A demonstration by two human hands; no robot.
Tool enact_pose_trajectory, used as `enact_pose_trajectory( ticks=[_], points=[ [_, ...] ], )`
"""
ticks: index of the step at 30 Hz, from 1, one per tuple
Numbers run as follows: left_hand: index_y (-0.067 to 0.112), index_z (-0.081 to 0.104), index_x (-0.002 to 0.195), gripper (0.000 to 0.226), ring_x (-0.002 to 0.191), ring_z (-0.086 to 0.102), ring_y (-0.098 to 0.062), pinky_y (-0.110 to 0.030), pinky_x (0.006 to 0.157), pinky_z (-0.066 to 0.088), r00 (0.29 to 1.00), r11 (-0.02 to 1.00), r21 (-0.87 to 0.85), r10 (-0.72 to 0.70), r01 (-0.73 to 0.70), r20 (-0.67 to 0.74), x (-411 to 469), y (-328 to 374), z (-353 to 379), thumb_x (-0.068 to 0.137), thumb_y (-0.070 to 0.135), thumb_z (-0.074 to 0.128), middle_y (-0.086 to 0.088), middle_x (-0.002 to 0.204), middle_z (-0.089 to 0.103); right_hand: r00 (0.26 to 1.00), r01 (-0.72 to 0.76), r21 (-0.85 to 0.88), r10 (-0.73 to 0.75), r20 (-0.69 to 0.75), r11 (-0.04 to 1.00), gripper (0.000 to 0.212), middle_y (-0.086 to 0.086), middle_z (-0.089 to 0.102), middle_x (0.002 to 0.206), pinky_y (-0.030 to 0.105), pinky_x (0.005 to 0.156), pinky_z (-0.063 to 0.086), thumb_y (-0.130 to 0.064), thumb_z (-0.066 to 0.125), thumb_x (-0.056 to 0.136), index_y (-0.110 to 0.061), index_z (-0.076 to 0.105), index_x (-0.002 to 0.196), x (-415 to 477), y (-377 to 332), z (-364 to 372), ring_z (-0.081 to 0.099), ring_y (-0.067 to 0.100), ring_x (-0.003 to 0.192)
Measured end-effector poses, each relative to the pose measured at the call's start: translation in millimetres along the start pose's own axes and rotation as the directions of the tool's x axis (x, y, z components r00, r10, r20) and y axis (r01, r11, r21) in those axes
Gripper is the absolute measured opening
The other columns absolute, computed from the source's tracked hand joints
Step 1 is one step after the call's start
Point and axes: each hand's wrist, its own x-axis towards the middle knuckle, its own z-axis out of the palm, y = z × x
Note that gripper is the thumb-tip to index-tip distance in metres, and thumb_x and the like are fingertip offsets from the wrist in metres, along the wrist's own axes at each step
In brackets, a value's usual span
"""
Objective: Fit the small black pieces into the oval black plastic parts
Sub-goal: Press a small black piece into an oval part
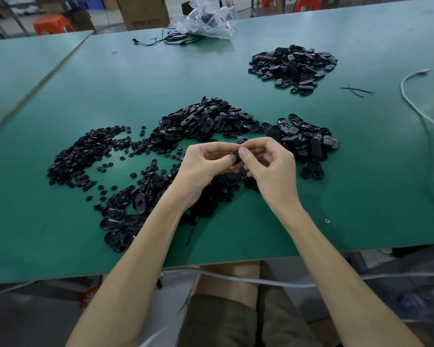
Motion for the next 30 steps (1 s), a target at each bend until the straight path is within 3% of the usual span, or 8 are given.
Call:
enact_pose_trajectory(
  ticks=[7,13,17,23,27,30],
  points=[
    [0.007,0.08,0.101,0.021,0.08,0.074,-0.018,-0.025,0.078,0.06,0.997,0.994,0.102,0.035,-0.027,-0.075,0.9,-2.8,2.0,0.091,-0.007,0.069,-0.01,0.093,0.08,0.999,-0.003,-0.018,0.004,0.035,1.0,0.005,-0.001,0.077,0.086,0.027,0.067,0.057,-0.01,0.074,0.095,-0.014,0.073,0.098,-2.2,-1.6,1.3,0.075,0.017,0.077],
    [-0.001,0.075,0.116,0.025,0.091,0.076,-0.024,-0.029,0.086,0.06,1.0,1.0,-0.027,0.01,-0.011,-0.024,-0.1,-0.5,-1.8,0.091,-0.001,0.074,-0.021,0.103,0.078,1.0,0.017,-0.004,-0.017,-0.011,1.0,0.01,-0.004,0.072,0.084,0.026,0.068,0.055,-0.008,0.07,0.097,-0.016,0.071,0.104,-0.6,-0.6,0.0,0.071,0.011,0.074],
    [-0.002,0.074,0.118,0.025,0.091,0.075,-0.023,-0.03,0.089,0.06,1.0,0.999,-0.028,0.017,-0.017,-0.022,-1.2,0.4,-2.0,0.093,-0.001,0.073,-0.02,0.106,0.078,0.998,0.05,-0.059,-0.048,0.032,0.997,0.019,0.002,0.069,0.093,0.036,0.073,0.058,-0.004,0.067,0.097,-0.022,0.072,0.103,-1.3,-0.4,0.1,0.07,0.022,0.084],
    [-0.002,0.076,0.114,0.021,0.093,0.074,-0.025,-0.035,0.091,0.061,0.996,0.996,0.061,0.069,-0.065,-0.058,-2.5,0.9,0.3,0.093,0.0,0.073,-0.018,0.104,0.078,0.998,0.045,-0.07,-0.041,0.055,0.997,0.024,0.011,0.072,0.107,0.03,0.08,0.061,0.003,0.067,0.096,-0.019,0.076,0.096,-1.9,-1.7,0.5,0.075,0.018,0.085],
    [0.004,0.076,0.116,0.021,0.097,0.076,-0.022,-0.027,0.086,0.06,0.988,0.99,0.088,0.119,-0.11,-0.102,-3.5,1.4,3.1,0.096,0.002,0.071,-0.009,0.107,0.079,0.999,0.051,-0.09,-0.053,-0.012,0.995,0.023,0.002,0.071,0.106,0.038,0.079,0.061,0.0,0.066,0.097,-0.021,0.077,0.099,-3.3,-3.1,0.6,0.071,0.014,0.087],
    [0.004,0.075,0.118,0.023,0.105,0.075,-0.02,-0.035,0.091,0.061,0.961,0.973,0.17,0.191,-0.158,-0.2,-0.9,0.6,1.3,0.099,-0.002,0.063,-0.007,0.11,0.078,0.985,0.048,-0.106,-0.065,-0.162,0.993,0.023,-0.004,0.064,0.109,0.047,0.086,0.059,-0.003,0.063,0.098,-0.02,0.077,0.106,-2.8,-2.7,-0.8,0.069,0.018,0.094]
  ],
)
